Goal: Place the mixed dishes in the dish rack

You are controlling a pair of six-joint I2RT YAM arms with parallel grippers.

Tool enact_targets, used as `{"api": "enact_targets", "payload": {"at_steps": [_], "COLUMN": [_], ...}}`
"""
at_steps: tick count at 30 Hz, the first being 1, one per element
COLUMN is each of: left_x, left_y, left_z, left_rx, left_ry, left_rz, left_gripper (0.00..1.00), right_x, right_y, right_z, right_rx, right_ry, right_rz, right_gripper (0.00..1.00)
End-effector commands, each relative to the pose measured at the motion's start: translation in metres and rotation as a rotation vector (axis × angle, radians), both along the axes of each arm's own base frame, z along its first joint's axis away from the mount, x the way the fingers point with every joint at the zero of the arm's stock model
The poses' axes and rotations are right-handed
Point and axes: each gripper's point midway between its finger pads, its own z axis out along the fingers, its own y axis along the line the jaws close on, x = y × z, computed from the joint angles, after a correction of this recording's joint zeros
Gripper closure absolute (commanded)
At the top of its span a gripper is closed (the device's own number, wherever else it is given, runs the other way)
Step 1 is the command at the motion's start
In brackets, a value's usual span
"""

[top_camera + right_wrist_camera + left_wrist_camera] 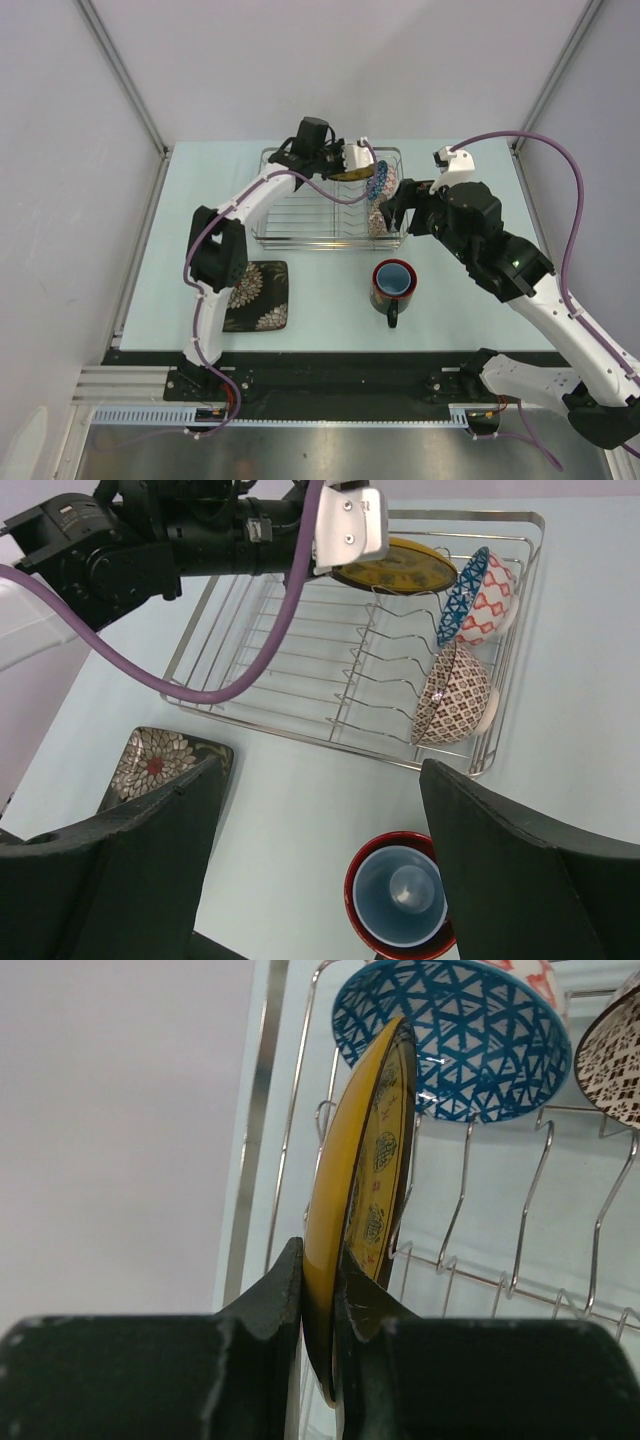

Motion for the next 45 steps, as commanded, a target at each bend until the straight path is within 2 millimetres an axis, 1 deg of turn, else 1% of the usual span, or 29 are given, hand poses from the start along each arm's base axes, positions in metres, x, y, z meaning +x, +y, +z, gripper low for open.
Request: {"api": "enact_targets", "payload": {"at_steps": [1, 11, 12, 17, 20, 21, 22, 23, 26, 29, 32, 33, 34, 36, 37, 38, 39, 40, 41, 43, 44, 45], "left_x": [0.000, -0.005, -0.005, -0.008, -0.009, -0.010, -0.009, -0.009, -0.008, -0.009, -0.010, -0.009, -0.010, -0.012, -0.013, -0.014, -0.017, -0.019, -0.023, -0.028, -0.035, -0.038], "left_y": [-0.021, -0.030, -0.029, -0.029, -0.027, -0.026, -0.025, -0.024, -0.021, -0.019, -0.018, -0.019, -0.018, -0.018, -0.018, -0.016, -0.015, -0.013, -0.011, -0.006, -0.002, 0.001], "left_z": [0.019, -0.001, -0.006, -0.018, -0.023, -0.025, -0.027, -0.028, -0.031, -0.031, -0.023, -0.019, -0.009, -0.002, 0.009, 0.011, 0.015, 0.025, 0.027, 0.030, 0.038, 0.040], "left_rx": [-0.027, 0.000, 0.013, 0.035, 0.045, 0.048, 0.054, 0.057, 0.065, 0.070, 0.055, 0.041, 0.029, 0.017, 0.004, 0.003, -0.003, -0.015, -0.020, -0.019, -0.026, -0.030], "left_ry": [-0.064, -0.048, -0.045, -0.032, -0.018, -0.015, -0.015, -0.013, -0.005, -0.001, -0.010, -0.014, -0.026, -0.030, -0.041, -0.041, -0.032, -0.040, -0.029, -0.021, -0.025, -0.020], "left_rz": [-0.064, -0.077, -0.067, -0.063, -0.053, -0.051, -0.047, -0.042, -0.022, -0.018, -0.007, 0.001, 0.004, 0.007, 0.012, 0.018, 0.021, 0.026, 0.032, 0.039, 0.042, 0.049], "left_gripper": [1.00, 1.00, 0.97, 0.92, 0.81, 0.71, 0.68, 0.59, 0.51, 0.50, 0.48, 0.45, 0.42, 0.36, 0.31, 0.20, 0.19, 0.13, 0.08, 0.00, 0.00, 0.00], "right_x": [0.001, 0.002, 0.003, 0.004, 0.004, 0.004, 0.004, 0.004, 0.004, 0.004, 0.004, 0.004, 0.005, 0.005, 0.005, 0.006, 0.008, 0.008, 0.008, 0.010, 0.010, 0.011], "right_y": [0.001, -0.001, -0.001, -0.003, -0.003, -0.003, -0.003, -0.004, -0.004, -0.004, -0.003, -0.003, -0.002, -0.001, 0.000, 0.000, -0.001, -0.001, -0.001, -0.002, -0.003, -0.004], "right_z": [0.010, 0.007, 0.007, 0.007, 0.006, 0.005, 0.006, 0.007, 0.007, 0.008, 0.008, 0.008, 0.008, 0.005, 0.005, 0.004, 0.001, -0.002, -0.005, -0.011, -0.012, -0.015], "right_rx": [0.042, 0.045, 0.046, 0.049, 0.050, 0.049, 0.051, 0.052, 0.053, 0.060, 0.062, 0.063, 0.062, 0.056, 0.056, 0.051, 0.042, 0.035, 0.029, 0.014, 0.008, -0.001], "right_ry": [-0.024, -0.015, -0.015, -0.011, -0.008, -0.005, -0.007, -0.009, -0.008, -0.013, -0.012, -0.010, -0.009, -0.005, -0.003, 0.002, 0.006, 0.014, 0.025, 0.041, 0.044, 0.048], "right_rz": [-0.002, -0.005, -0.009, -0.016, -0.016, -0.017, -0.017, -0.018, -0.020, -0.019, -0.016, -0.014, -0.014, -0.012, -0.007, -0.009, -0.016, -0.017, -0.021, -0.033, -0.037, -0.040], "right_gripper": [0.16, 0.17, 0.17, 0.16, 0.16, 0.16, 0.16, 0.15, 0.15, 0.14, 0.14, 0.14, 0.14, 0.13, 0.12, 0.11, 0.10, 0.10, 0.09, 0.09, 0.08, 0.08]}}
